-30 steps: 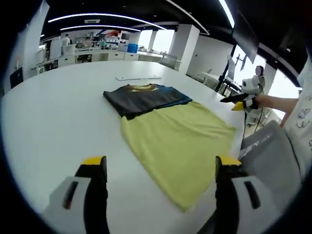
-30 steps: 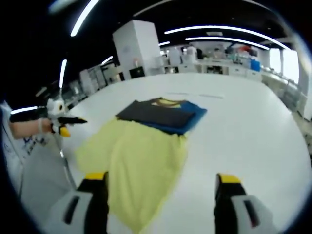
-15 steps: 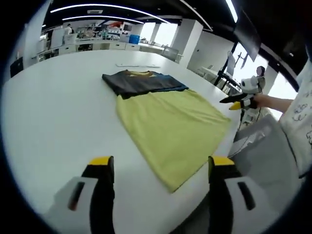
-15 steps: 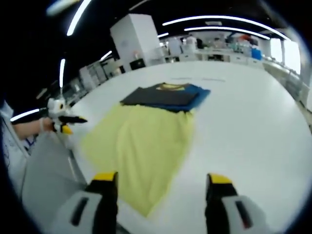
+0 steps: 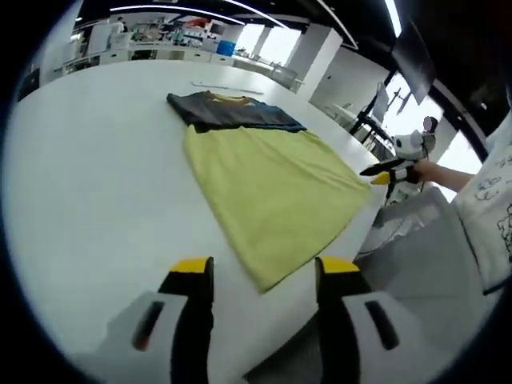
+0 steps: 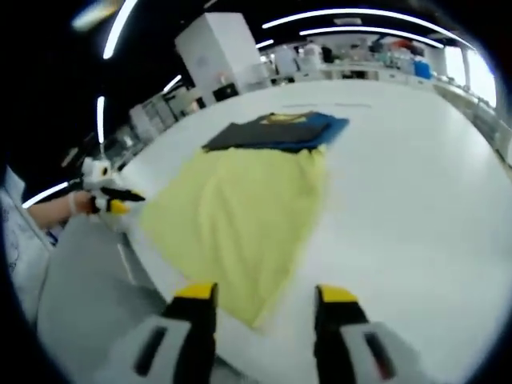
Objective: Fold the garment on the visible template until the final outline fits inside the template.
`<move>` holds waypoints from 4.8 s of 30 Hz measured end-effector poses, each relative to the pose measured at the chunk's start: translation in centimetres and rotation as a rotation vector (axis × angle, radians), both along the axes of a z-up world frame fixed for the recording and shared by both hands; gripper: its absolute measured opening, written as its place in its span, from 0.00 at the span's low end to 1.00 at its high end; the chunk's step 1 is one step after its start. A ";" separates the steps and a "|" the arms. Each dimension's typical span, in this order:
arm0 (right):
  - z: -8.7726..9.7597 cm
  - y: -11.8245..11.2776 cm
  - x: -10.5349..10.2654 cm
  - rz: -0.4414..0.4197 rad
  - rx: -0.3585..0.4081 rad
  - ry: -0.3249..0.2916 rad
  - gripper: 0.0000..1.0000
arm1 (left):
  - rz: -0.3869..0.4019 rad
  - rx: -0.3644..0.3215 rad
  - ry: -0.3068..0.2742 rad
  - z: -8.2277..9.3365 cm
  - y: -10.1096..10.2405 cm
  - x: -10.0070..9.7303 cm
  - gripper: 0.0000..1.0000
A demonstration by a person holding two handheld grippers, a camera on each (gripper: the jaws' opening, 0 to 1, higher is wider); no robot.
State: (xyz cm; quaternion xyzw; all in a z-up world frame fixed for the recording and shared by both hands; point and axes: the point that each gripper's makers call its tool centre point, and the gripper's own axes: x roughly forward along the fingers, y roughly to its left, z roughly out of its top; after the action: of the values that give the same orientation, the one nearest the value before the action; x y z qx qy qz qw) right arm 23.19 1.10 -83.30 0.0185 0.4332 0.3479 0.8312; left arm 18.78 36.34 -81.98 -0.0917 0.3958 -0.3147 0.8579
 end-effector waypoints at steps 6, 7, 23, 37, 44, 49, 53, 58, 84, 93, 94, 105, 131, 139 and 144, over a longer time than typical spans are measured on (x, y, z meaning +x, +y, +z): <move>-0.4 0.1 -0.9 -0.001 0.016 0.051 0.28 | 0.022 -0.035 0.078 -0.7 0.0 -0.7 0.29; -0.5 0.1 -1.0 -0.002 0.017 0.058 0.24 | 0.022 -0.028 0.072 -0.9 0.1 -0.7 0.28; -1.0 0.1 -1.2 -0.038 0.044 0.129 0.00 | 0.123 -0.081 0.144 -2.4 1.1 -0.6 0.00; 2.0 -0.2 -2.5 -0.017 0.094 0.155 0.00 | 0.105 -0.165 0.142 0.6 0.7 -2.1 0.00; 3.4 -0.5 -4.7 -0.033 0.138 0.212 0.00 | 0.073 -0.200 0.167 2.6 -0.7 -5.0 0.00; 4.6 -0.5 -6.5 -0.045 0.171 0.247 0.00 | 0.046 -0.213 0.173 4.4 -1.2 -6.8 0.00; 5.5 -0.4 -7.3 -0.062 0.197 0.263 0.00 | 0.037 -0.226 0.175 5.8 -1.4 -7.7 0.00; 6.5 -0.2 -8.1 -0.068 0.227 0.289 0.00 | 0.039 -0.243 0.179 7.0 -1.5 -8.4 0.00; 13.7 3.5 2.8 -0.203 0.570 0.224 0.00 | 0.180 -0.423 -0.080 13.0 2.5 6.9 0.00; 13.8 3.3 8.8 -0.242 0.569 0.150 0.00 | 0.189 -0.419 -0.126 12.8 2.4 12.8 0.00; 13.8 3.2 9.3 -0.248 0.570 0.145 0.00 | 0.193 -0.420 -0.127 12.8 2.4 13.2 0.00; 12.4 2.6 16.1 -0.253 0.550 0.099 0.00 | 0.261 -0.409 -0.134 11.2 3.3 17.5 0.00; 4.7 3.5 23.0 -0.320 0.438 0.154 0.00 | 0.427 -0.362 -0.020 4.0 3.7 23.7 0.00; 3.1 3.8 23.2 -0.341 0.410 0.158 0.00 | 0.441 -0.319 0.016 1.8 3.7 23.9 0.00; 2.2 4.0 23.3 -0.354 0.394 0.160 0.00 | 0.453 -0.313 0.028 1.2 3.9 24.1 0.00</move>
State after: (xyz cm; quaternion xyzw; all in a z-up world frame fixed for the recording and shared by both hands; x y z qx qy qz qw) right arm 46.50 5.13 -81.10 0.2827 0.4116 0.2723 0.8225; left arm 42.84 40.24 -80.81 -0.3136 0.3236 -0.1706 0.8763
